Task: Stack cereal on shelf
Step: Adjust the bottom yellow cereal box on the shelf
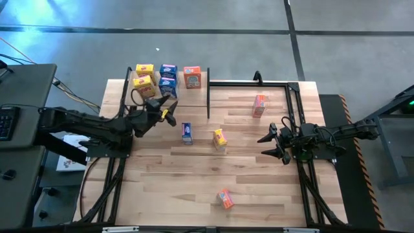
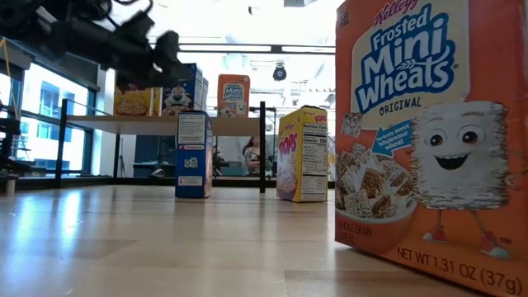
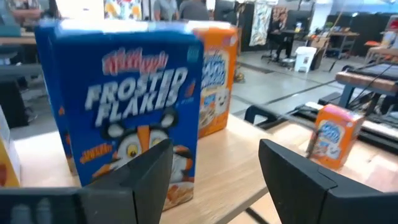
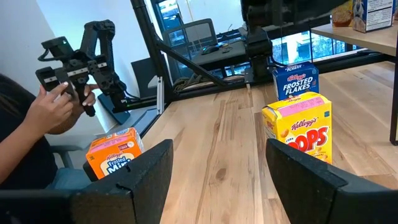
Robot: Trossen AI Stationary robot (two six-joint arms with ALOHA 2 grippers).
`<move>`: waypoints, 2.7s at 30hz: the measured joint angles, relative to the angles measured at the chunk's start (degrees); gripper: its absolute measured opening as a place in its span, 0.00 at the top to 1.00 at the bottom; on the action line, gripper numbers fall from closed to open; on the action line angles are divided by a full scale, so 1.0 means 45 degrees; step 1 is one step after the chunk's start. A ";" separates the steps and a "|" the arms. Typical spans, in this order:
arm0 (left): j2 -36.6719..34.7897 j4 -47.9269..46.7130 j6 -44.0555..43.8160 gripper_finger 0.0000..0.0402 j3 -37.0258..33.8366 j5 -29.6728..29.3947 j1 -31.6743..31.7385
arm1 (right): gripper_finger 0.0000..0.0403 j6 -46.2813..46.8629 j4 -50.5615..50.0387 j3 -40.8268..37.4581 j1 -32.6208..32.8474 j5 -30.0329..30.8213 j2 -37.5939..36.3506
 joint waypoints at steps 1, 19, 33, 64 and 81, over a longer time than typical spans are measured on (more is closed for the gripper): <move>-0.0254 -0.0013 0.0203 0.43 0.0000 -0.0171 -0.0200 | 0.38 0.0002 0.0000 0.0004 0.0002 0.0000 0.0002; -0.4319 -0.2056 0.3603 0.43 0.0000 -0.5538 -0.3968 | 0.38 0.0000 0.0000 0.0002 0.0001 0.0000 -0.0001; -0.4277 -0.2588 0.4545 0.43 0.0005 -0.9802 -0.6213 | 0.38 -0.0002 0.0000 0.0000 -0.0002 0.0000 0.0002; -0.4272 -0.2788 0.4171 0.43 0.0005 -0.9786 -0.3064 | 0.38 0.0002 -0.0296 0.0003 0.0000 0.0000 -0.0002; -0.4272 -0.2811 0.4176 0.43 0.0005 -0.9780 -0.1789 | 0.38 -0.0002 -0.0296 0.0000 0.0001 0.0000 -0.0002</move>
